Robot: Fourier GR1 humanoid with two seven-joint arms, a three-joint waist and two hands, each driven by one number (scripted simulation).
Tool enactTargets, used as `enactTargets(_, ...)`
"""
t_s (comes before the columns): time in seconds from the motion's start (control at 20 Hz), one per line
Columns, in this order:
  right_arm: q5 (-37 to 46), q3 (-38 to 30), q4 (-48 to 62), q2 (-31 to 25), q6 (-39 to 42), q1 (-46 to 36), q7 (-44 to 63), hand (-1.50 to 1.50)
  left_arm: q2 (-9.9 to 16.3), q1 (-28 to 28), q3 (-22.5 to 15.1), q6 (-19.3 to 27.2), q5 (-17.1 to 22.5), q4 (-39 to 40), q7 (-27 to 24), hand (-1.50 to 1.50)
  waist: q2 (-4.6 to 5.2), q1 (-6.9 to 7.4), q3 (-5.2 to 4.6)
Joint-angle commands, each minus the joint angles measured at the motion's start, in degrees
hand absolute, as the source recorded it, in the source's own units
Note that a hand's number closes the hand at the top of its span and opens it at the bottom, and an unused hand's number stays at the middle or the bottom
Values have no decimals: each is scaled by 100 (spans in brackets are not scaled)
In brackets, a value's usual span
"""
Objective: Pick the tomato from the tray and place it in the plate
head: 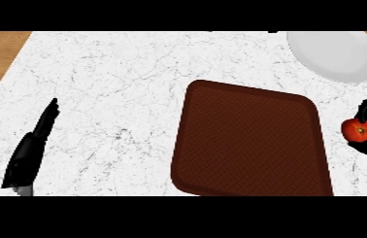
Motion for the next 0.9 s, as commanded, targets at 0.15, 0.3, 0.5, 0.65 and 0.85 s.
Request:
enactTargets(0.15, 180, -826, 1108, -1255, -257, -465, -1243, 150, -33, -78, -50, -59, 29, 0, -11, 0, 87, 179, 56)
enactTargets(0.3, 139, -1132, 1553, -1472, -531, -535, -1928, 150, -41, -96, -70, -76, 38, -51, 0, 0, 46, 145, 72)
enactTargets(0.5, 112, -1503, 1935, -1680, -1035, -834, -2791, 150, -113, -113, -146, -15, -39, -32, -16, 0, 26, 197, 65)
enactTargets(0.65, -86, -1740, 2180, -1744, -1093, -1061, -3560, 150, -49, -86, -136, -119, 5, -34, 3, 0, 5, 277, 63)
enactTargets(0.85, -388, -1922, 2551, -1796, -749, -1376, -4659, 150, -160, -253, -234, -39, -72, -21, 85, 0, 2, 256, 41)
